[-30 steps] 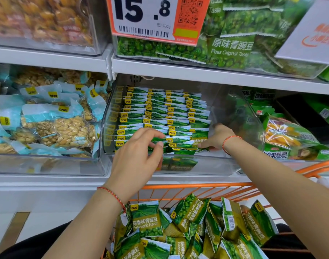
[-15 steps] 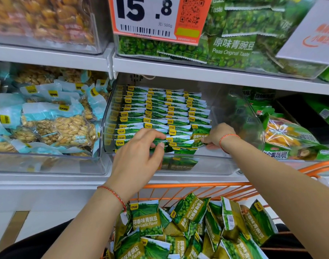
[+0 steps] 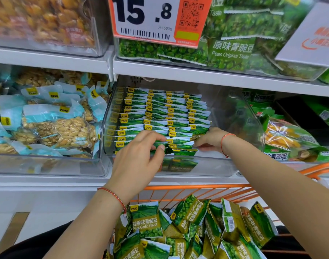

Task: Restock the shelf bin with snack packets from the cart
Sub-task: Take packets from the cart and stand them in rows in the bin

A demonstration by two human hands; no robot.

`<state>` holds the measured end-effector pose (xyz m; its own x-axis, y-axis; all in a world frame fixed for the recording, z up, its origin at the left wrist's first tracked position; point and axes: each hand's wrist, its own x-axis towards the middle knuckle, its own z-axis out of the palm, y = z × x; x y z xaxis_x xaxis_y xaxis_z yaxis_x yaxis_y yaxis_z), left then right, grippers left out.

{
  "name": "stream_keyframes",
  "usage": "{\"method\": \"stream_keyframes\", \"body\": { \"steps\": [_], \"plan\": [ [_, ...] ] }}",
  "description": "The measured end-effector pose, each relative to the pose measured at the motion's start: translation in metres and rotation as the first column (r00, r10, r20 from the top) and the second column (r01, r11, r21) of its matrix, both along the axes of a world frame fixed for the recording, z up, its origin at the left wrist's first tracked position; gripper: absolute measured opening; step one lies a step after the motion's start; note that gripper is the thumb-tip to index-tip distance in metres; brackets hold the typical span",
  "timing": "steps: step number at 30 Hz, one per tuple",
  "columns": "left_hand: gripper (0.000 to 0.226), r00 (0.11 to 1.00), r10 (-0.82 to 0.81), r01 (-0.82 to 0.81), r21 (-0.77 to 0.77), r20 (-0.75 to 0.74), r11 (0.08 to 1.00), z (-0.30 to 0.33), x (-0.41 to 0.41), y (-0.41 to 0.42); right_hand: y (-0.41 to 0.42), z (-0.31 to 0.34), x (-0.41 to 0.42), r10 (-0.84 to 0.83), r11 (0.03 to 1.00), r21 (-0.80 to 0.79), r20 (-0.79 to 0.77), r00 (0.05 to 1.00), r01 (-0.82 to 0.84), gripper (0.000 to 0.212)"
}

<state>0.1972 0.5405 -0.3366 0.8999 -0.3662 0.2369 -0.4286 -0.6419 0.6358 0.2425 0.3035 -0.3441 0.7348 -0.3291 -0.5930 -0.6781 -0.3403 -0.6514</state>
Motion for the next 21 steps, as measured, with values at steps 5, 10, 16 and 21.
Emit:
{"method": "stream_keyframes", "body": {
  "steps": [5, 10, 16, 21],
  "plan": [
    [0.018, 1.0, -0.004, 0.004, 0.013, 0.012, 1.0, 0.001, 0.0, -0.001, -0.009, -0.003, 0.001, 0.064, 0.996, -0.059, -0.014, 0.998, -0.065, 0.03],
    [0.02, 1.0, -0.01, 0.009, 0.03, 0.022, 1.0, 0.001, 0.0, -0.001, -0.01, 0.002, -0.004, 0.089, 0.974, -0.203, -0.048, 0.995, -0.097, 0.023],
    [0.018, 1.0, -0.008, 0.008, 0.009, 0.012, 1.0, 0.002, -0.001, -0.001, -0.012, 0.021, -0.026, 0.153, 0.926, -0.343, -0.045, 0.987, -0.159, 0.043],
    [0.019, 0.999, -0.034, 0.034, -0.066, 0.005, 0.997, 0.017, -0.017, 0.005, -0.004, 0.065, -0.068, 0.339, 0.72, -0.669, 0.102, 0.935, -0.188, 0.034]
  ]
}}
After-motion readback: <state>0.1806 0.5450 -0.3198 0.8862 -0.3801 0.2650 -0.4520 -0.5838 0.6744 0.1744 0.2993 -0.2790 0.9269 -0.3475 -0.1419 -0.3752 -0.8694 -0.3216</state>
